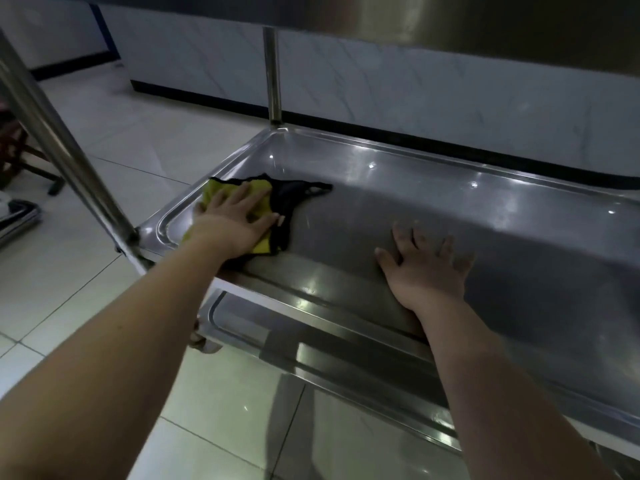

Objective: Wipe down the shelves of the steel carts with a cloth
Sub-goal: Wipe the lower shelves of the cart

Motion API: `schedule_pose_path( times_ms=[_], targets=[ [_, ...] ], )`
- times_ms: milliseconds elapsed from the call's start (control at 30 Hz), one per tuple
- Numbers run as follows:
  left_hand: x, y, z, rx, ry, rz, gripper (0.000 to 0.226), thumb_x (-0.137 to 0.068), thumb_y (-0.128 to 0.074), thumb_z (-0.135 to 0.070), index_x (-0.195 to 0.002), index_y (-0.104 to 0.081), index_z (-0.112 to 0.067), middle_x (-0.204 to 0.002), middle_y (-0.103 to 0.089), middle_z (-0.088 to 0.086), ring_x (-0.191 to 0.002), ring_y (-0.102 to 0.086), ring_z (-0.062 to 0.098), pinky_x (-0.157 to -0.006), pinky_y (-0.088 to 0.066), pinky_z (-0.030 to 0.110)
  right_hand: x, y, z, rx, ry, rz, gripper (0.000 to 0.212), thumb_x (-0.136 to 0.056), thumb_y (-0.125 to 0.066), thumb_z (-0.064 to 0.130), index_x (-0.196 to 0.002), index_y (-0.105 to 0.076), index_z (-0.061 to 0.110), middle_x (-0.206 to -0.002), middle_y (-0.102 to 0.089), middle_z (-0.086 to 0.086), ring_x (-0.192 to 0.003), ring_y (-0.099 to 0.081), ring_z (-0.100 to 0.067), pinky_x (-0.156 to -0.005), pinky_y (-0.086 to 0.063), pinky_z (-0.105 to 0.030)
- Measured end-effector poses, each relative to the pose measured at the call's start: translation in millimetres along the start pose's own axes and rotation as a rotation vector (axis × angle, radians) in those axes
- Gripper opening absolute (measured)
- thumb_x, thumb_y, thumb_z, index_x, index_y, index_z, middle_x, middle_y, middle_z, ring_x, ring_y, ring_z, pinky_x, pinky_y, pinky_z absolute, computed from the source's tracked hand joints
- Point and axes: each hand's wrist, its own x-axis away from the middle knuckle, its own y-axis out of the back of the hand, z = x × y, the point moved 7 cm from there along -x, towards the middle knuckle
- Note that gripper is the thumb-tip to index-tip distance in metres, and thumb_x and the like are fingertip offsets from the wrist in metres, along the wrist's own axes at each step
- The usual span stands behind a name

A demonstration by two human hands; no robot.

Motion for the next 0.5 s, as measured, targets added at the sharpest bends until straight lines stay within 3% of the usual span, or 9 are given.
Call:
schedule_pose_path(
  times_ms=[133,267,500],
  targets=[
    [5,5,54,-0.028,0.153,-0.004,0.068,-0.087,-0.016,-0.078,-0.149,0.0,-0.053,-0.163,0.003,-0.013,-0.149,-0.003,0.029,-0.116,-0.009,0.059,-1,-2,3,0.012,0.001,0.006,0.065,-0.093,-0.013,0.07,-0.151,0.005,0.047,-0.163,0.01,0.011,-0.147,0.013,-0.04,-0.112,0.007,-0.068],
    [15,-2,25,-0.05,0.172,0.058,0.067,-0.088,-0.011,-0.076,-0.148,0.005,-0.052,-0.162,0.009,-0.011,-0.148,0.003,0.037,-0.114,-0.005,0.064,-2,-4,5,0.036,-0.001,0.021,0.064,-0.094,-0.012,0.068,-0.151,0.006,0.046,-0.163,0.011,0.01,-0.146,0.014,-0.042,-0.11,0.005,-0.07],
    [69,-30,-135,-0.089,-0.264,-0.003,0.063,-0.091,-0.012,-0.071,-0.149,0.001,-0.051,-0.163,0.004,-0.01,-0.149,-0.001,0.035,-0.115,-0.008,0.06,-1,-3,9,0.05,0.009,0.039,0.059,-0.098,-0.013,0.06,-0.152,0.004,0.043,-0.162,0.014,0.008,-0.146,0.014,-0.043,-0.109,0.005,-0.072]
  ],
)
